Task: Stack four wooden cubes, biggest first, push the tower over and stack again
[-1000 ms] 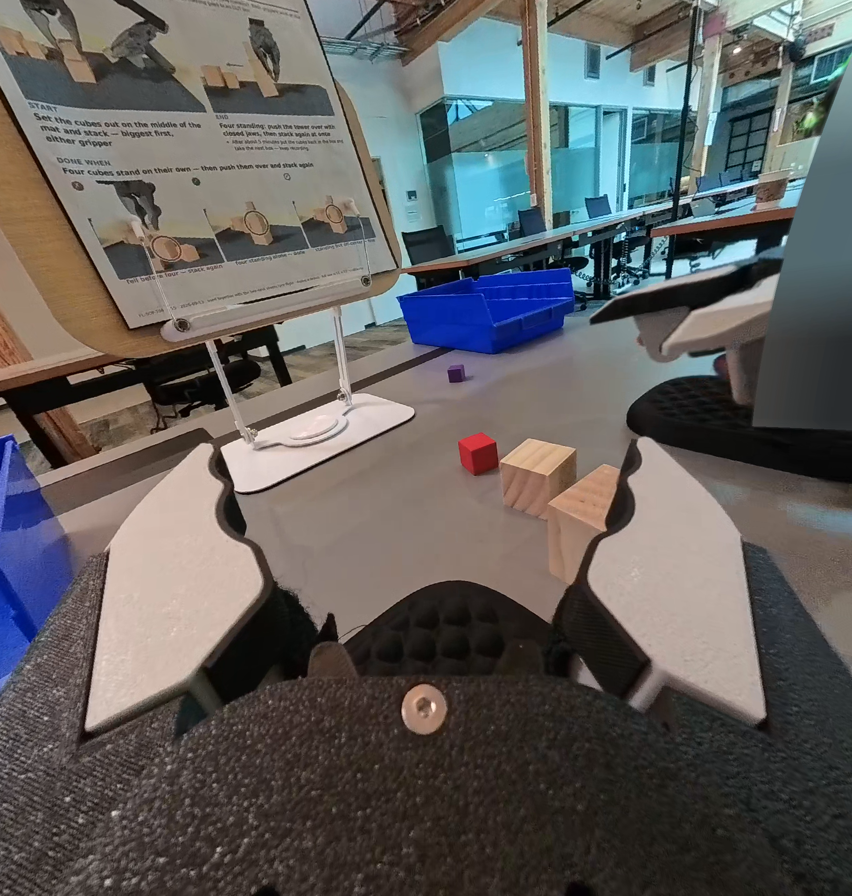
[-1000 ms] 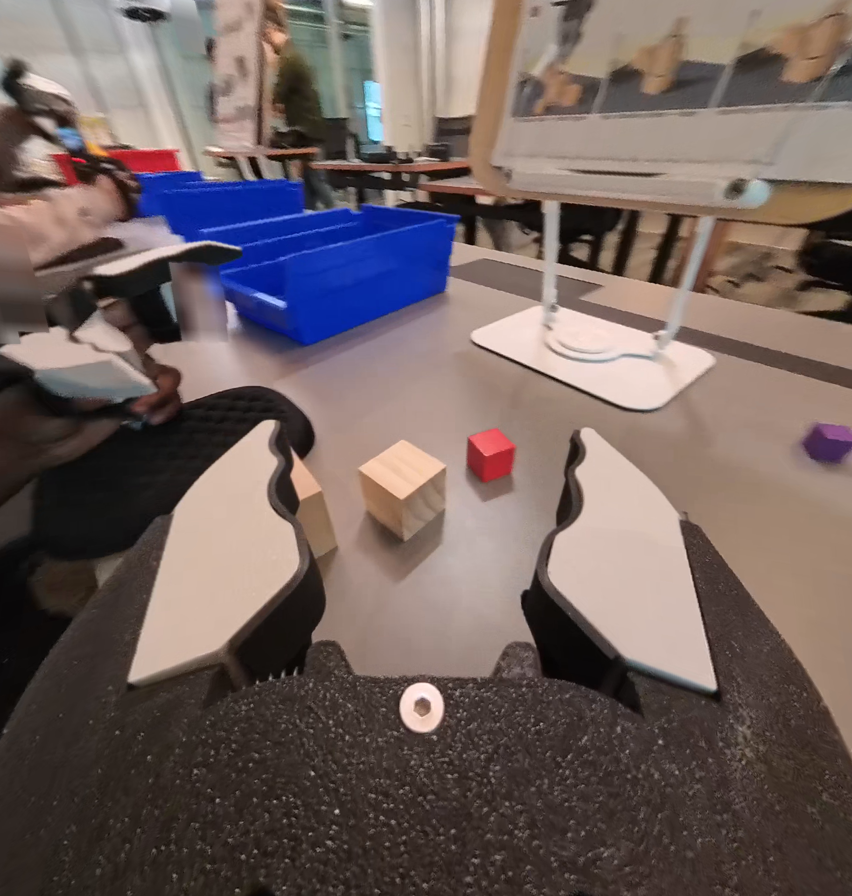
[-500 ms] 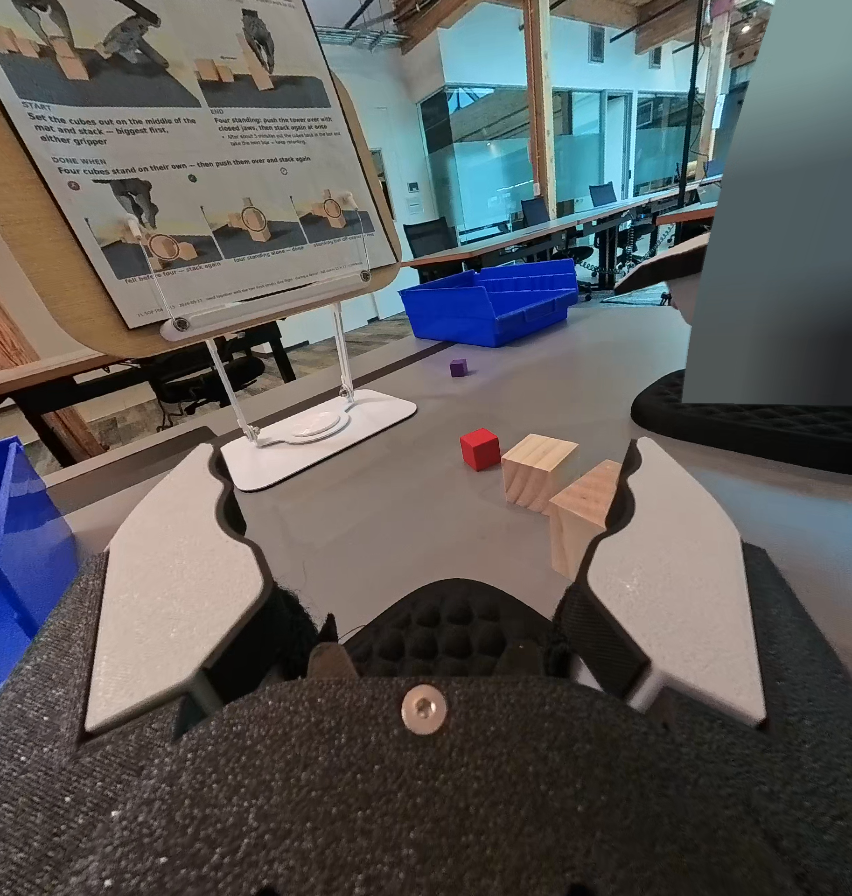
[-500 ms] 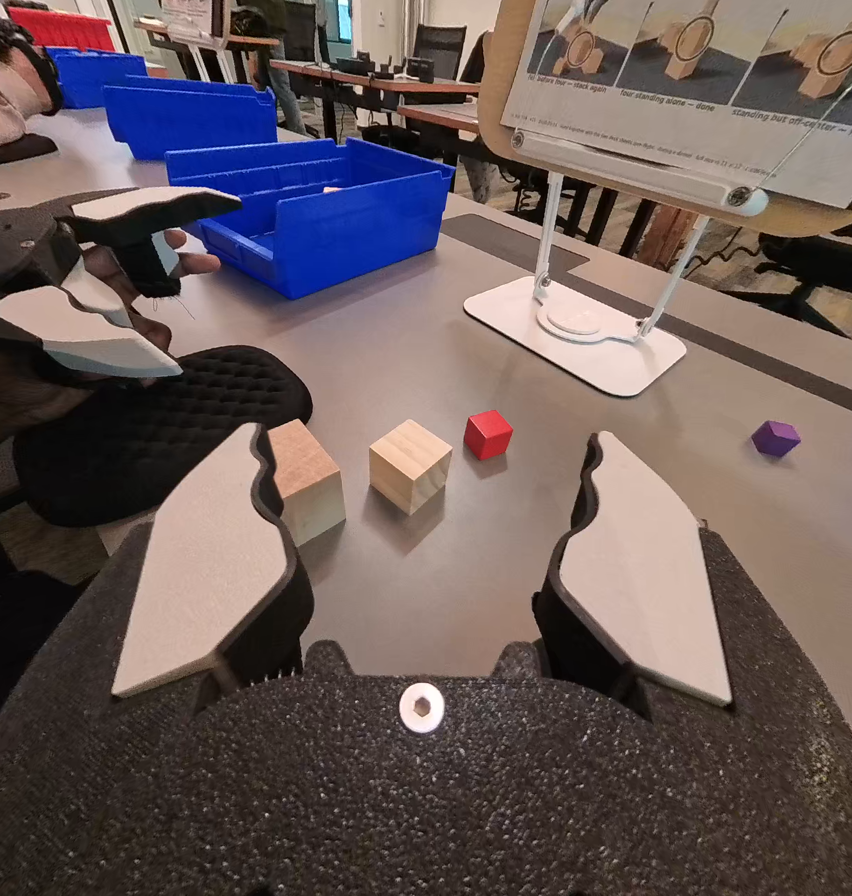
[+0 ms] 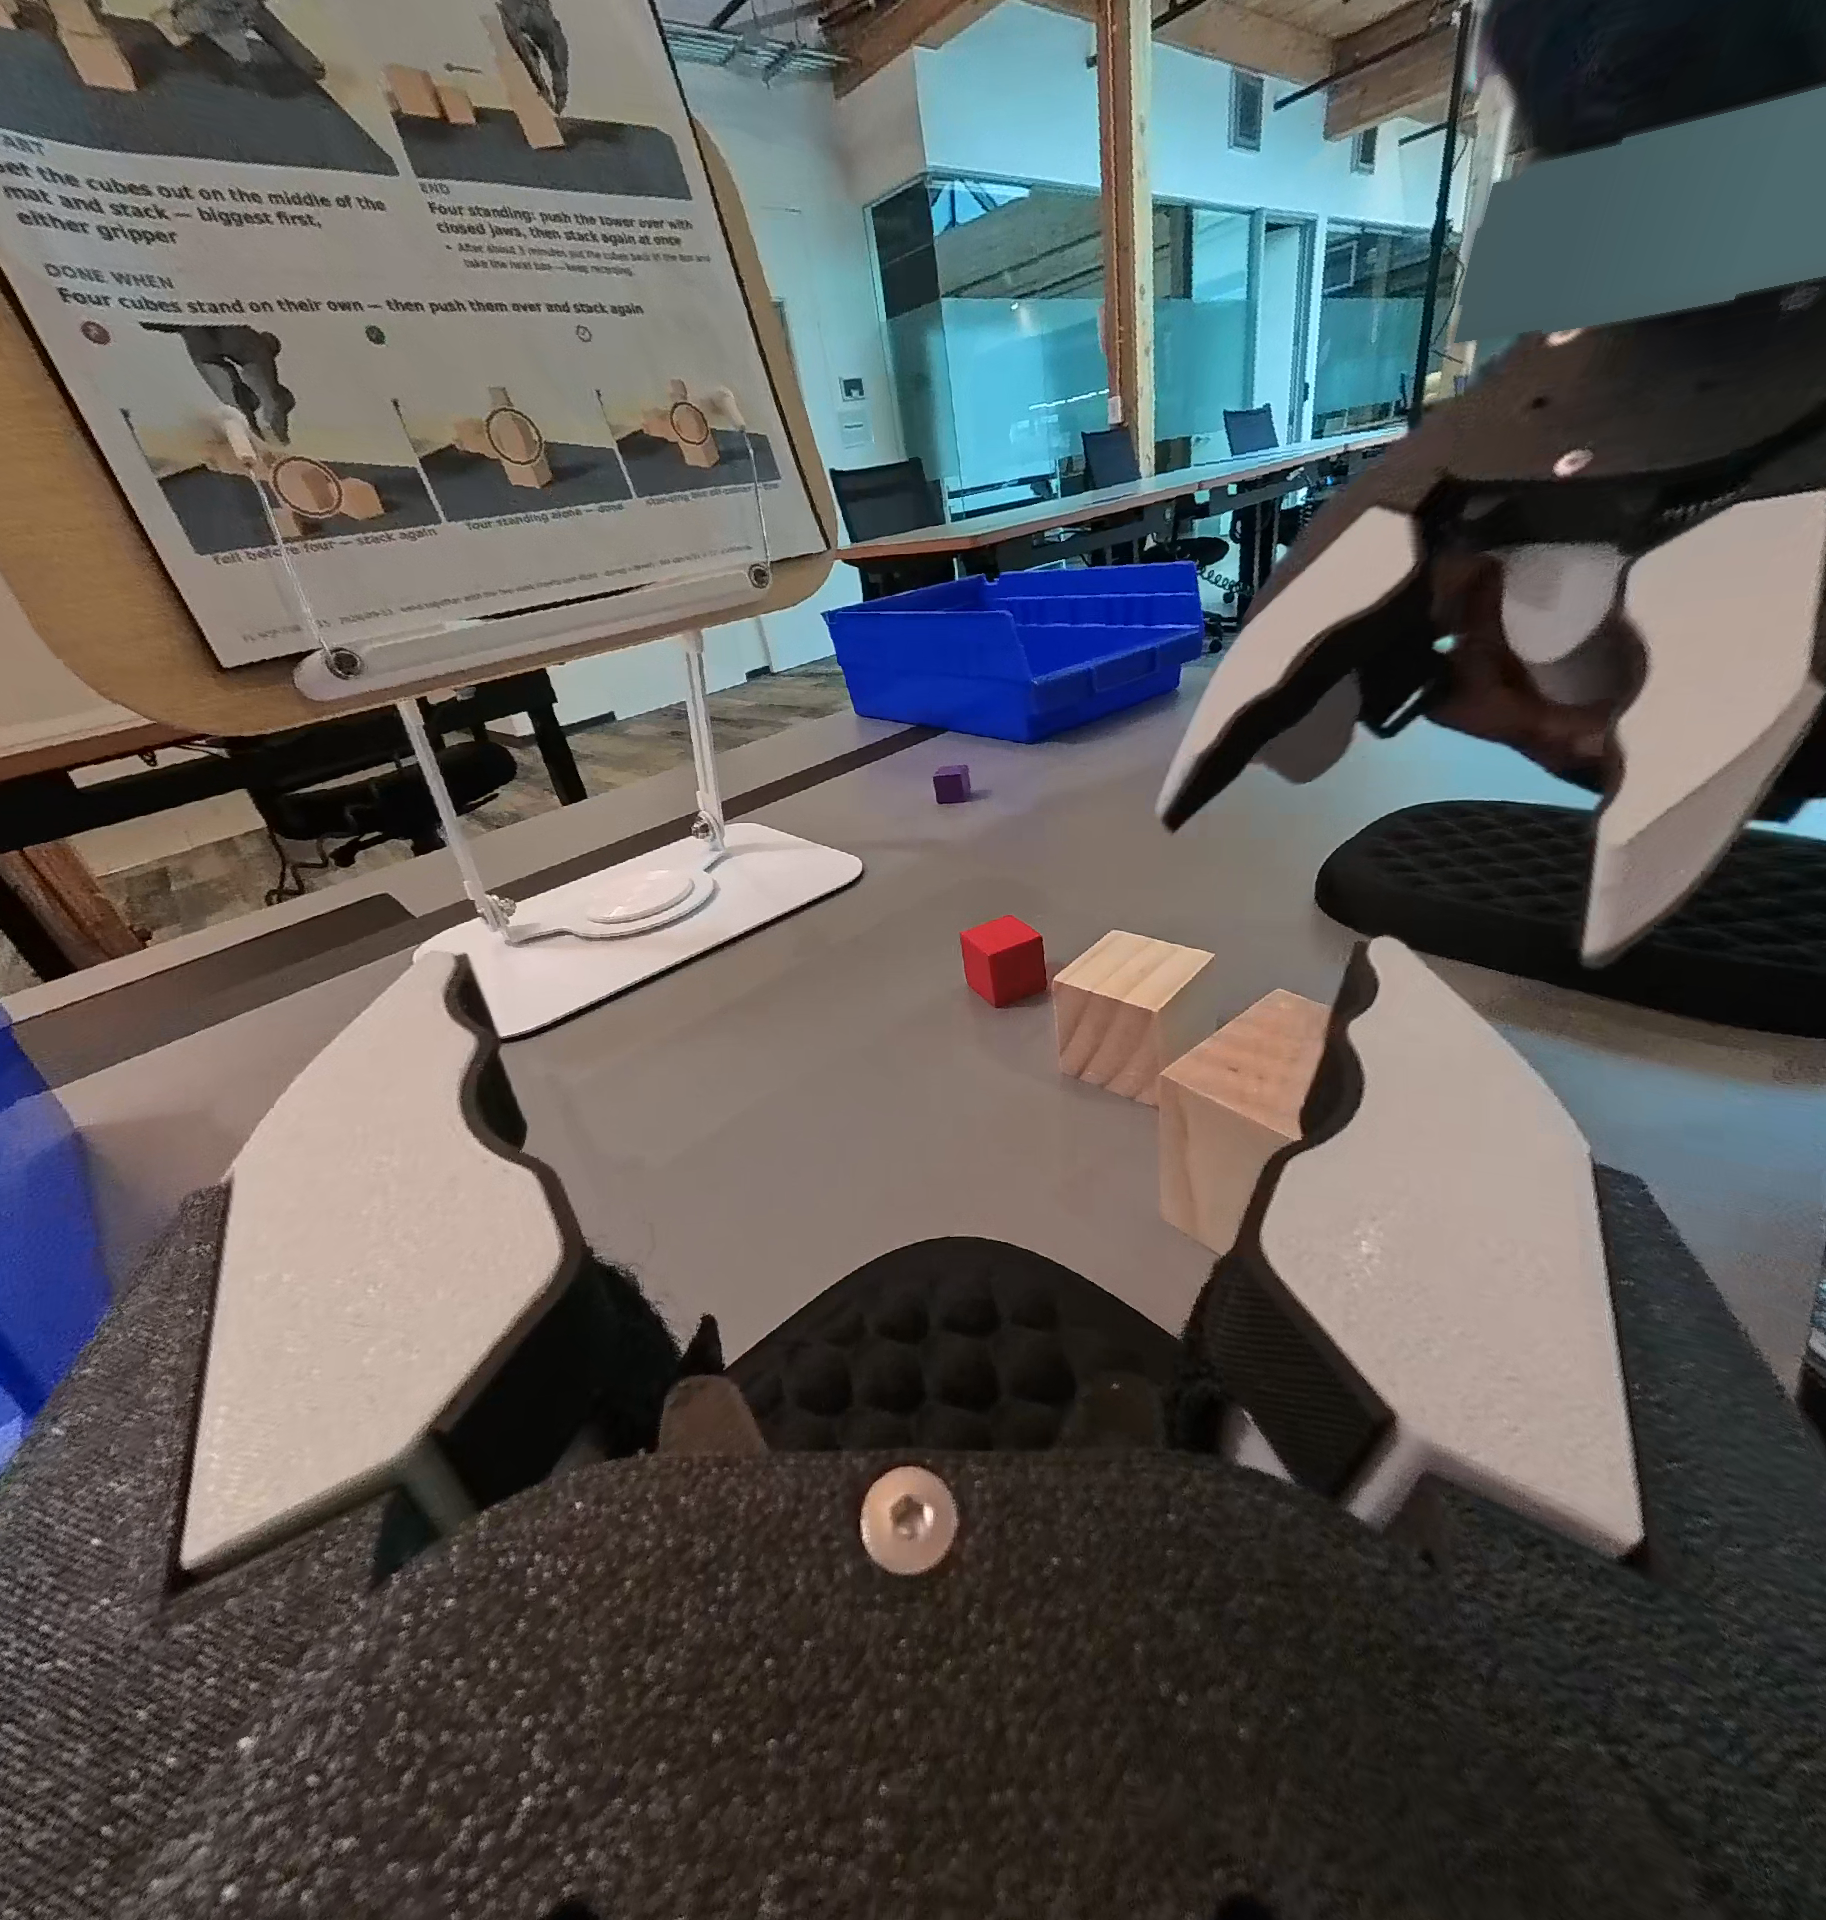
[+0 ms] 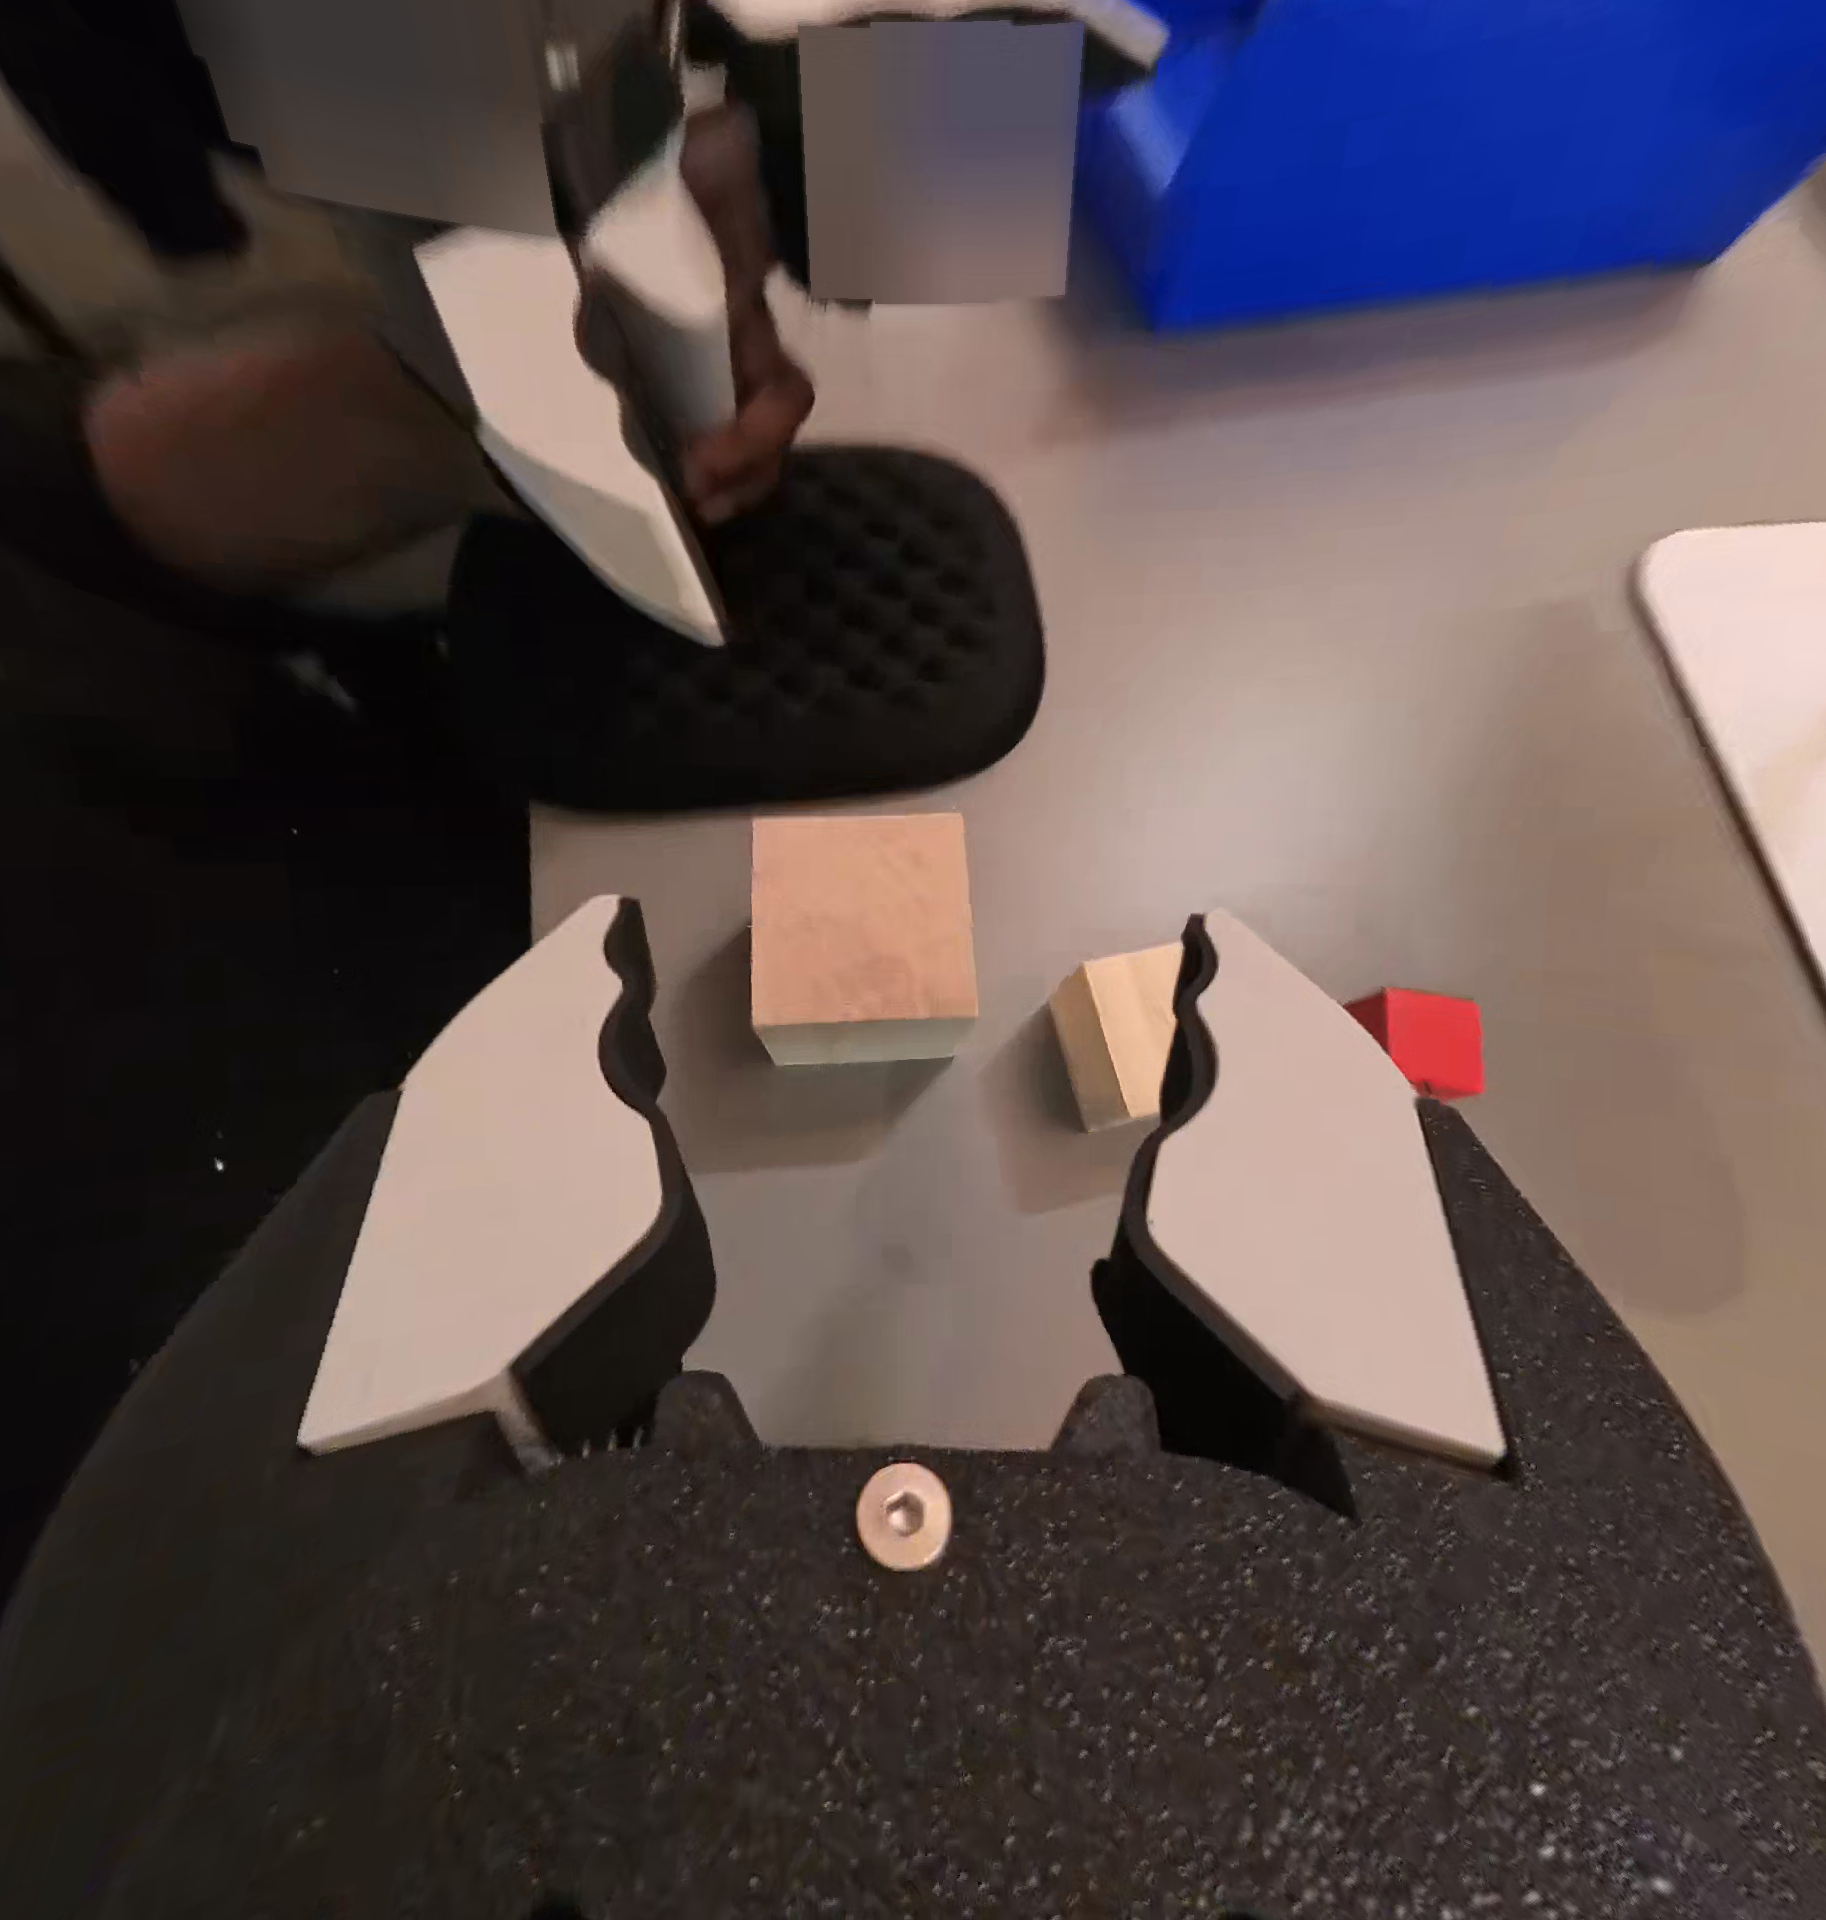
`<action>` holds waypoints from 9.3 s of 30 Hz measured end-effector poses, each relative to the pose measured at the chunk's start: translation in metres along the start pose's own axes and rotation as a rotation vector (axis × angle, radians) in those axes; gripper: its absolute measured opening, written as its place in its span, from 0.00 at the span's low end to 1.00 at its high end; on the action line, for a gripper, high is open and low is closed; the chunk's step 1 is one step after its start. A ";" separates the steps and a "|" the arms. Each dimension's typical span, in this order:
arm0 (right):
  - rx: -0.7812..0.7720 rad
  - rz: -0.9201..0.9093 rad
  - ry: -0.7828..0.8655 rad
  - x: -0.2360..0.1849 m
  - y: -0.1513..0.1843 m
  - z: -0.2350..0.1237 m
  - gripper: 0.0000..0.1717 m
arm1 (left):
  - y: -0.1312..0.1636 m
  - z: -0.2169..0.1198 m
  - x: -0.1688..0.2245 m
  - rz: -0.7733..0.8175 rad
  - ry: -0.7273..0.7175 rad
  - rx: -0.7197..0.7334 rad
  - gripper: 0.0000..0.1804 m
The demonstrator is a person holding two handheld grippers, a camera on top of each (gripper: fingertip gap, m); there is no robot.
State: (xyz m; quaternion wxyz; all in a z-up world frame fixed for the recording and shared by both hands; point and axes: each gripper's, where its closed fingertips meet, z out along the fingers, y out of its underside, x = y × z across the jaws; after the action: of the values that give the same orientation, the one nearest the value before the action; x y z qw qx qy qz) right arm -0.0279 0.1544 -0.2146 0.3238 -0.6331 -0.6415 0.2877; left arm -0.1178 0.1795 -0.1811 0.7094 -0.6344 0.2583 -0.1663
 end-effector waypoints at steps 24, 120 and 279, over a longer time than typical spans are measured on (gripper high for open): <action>-0.451 -0.076 -0.089 -0.008 0.022 0.049 0.33 | -0.001 -0.001 -0.003 -0.014 -0.014 0.011 0.81; -0.075 0.326 0.249 0.101 -0.042 0.077 0.25 | -0.007 -0.006 -0.008 -0.050 -0.026 0.065 0.72; 0.050 0.281 0.376 0.205 0.012 -0.076 0.13 | -0.006 -0.005 -0.004 -0.010 -0.029 0.058 0.67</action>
State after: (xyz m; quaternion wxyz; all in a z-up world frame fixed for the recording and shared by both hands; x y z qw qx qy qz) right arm 0.0414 0.3564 -0.1659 0.4098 -0.7506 -0.4681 0.2228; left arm -0.1235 0.1773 -0.1744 0.7303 -0.6171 0.2398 -0.1680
